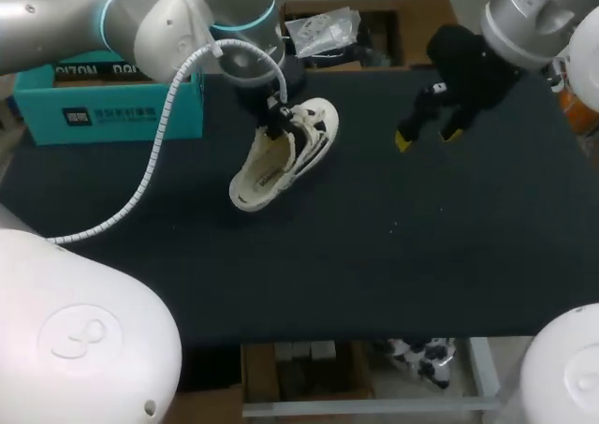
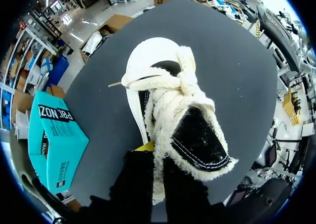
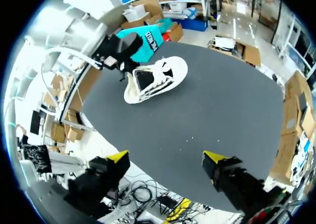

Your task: Open the shoe tongue, take the insole out of the shoe, put the insole back into the shoe, and pack the shoe into the shoebox

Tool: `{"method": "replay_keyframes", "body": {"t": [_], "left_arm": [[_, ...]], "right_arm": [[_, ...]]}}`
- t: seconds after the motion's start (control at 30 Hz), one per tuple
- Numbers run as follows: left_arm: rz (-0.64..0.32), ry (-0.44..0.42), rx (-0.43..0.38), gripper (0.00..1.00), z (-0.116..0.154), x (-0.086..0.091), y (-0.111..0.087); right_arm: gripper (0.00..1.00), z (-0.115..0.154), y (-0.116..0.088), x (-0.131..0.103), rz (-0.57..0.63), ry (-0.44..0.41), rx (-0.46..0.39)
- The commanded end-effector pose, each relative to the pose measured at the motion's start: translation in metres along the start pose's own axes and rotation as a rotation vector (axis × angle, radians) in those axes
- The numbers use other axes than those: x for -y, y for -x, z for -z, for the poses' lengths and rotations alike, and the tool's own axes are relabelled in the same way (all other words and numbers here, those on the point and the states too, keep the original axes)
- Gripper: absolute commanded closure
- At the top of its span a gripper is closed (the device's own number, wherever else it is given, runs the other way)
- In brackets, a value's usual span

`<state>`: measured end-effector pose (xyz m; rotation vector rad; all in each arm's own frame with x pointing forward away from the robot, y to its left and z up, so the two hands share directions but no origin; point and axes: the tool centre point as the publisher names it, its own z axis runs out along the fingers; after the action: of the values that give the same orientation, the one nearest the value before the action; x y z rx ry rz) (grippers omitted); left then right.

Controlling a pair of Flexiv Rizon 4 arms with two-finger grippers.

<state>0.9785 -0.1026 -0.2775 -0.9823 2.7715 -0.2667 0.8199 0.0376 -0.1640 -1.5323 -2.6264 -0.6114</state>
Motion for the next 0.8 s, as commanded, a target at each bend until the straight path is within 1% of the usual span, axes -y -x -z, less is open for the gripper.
{"method": "replay_keyframes", "body": {"t": [0.03, 0.07, 0.13, 0.17, 0.2, 0.27, 0.3, 0.37, 0.5, 0.6, 0.67, 0.7, 0.73, 0.77, 0.8], "left_arm": [[-0.087, -0.009, 0.014, 1.0, 0.021, -0.001, 0.009], [-0.108, -0.006, 0.03, 1.0, 0.025, -0.001, 0.011], [-0.124, -0.012, 0.031, 1.0, 0.032, -0.001, 0.015], [-0.134, -0.005, 0.046, 1.0, 0.038, 0.0, 0.018], [-0.125, -0.008, 0.063, 1.0, 0.042, 0.002, 0.021], [-0.141, -0.001, 0.076, 1.0, 0.05, 0.002, 0.027], [-0.135, 0.001, 0.093, 1.0, 0.058, 0.004, 0.033], [-0.131, -0.006, 0.113, 1.0, 0.069, 0.003, 0.044], [-0.1, -0.046, 0.16, 1.0, 0.095, -0.001, 0.068], [-0.115, -0.081, 0.178, 1.0, 0.111, -0.001, 0.089], [-0.126, -0.091, 0.218, 1.0, 0.117, -0.001, 0.103], [-0.143, -0.091, 0.228, 1.0, 0.119, -0.001, 0.111], [-0.148, -0.092, 0.241, 1.0, 0.12, -0.001, 0.117], [-0.154, -0.095, 0.262, 1.0, 0.122, -0.001, 0.129], [-0.167, -0.099, 0.259, 1.0, 0.125, -0.002, 0.14]], "right_arm": [[0.0, 0.005, 0.008, -0.002, 0.425, -0.039, -0.009], [0.0, 0.009, 0.008, -0.002, 0.497, -0.037, -0.003], [0.0, 0.014, 0.013, 0.001, 0.568, -0.042, 0.004], [0.0, 0.019, 0.017, 0.005, 0.645, -0.022, -0.002], [0.0, 0.021, 0.018, 0.005, 0.707, -0.038, 0.008], [0.0, 0.023, 0.016, 0.007, 0.812, -0.077, 0.031], [0.0, 0.023, 0.019, 0.008, 0.763, -0.101, 0.003], [0.0, 0.023, 0.019, 0.008, 0.763, -0.101, 0.003], [0.0, 0.023, 0.019, 0.008, 0.763, -0.101, 0.003], [0.0, 0.023, 0.019, 0.008, 0.763, -0.101, 0.003], [0.0, 0.023, 0.019, 0.008, 0.763, -0.101, 0.003], [0.0, 0.018, 0.012, -0.003, 0.828, -0.087, 0.032], [0.0, 0.016, 0.008, -0.008, 0.859, -0.09, 0.048], [0.0, 0.009, 0.004, -0.017, 0.918, -0.107, 0.056], [0.0, 0.005, -0.001, -0.021, 0.954, -0.124, 0.073]]}}
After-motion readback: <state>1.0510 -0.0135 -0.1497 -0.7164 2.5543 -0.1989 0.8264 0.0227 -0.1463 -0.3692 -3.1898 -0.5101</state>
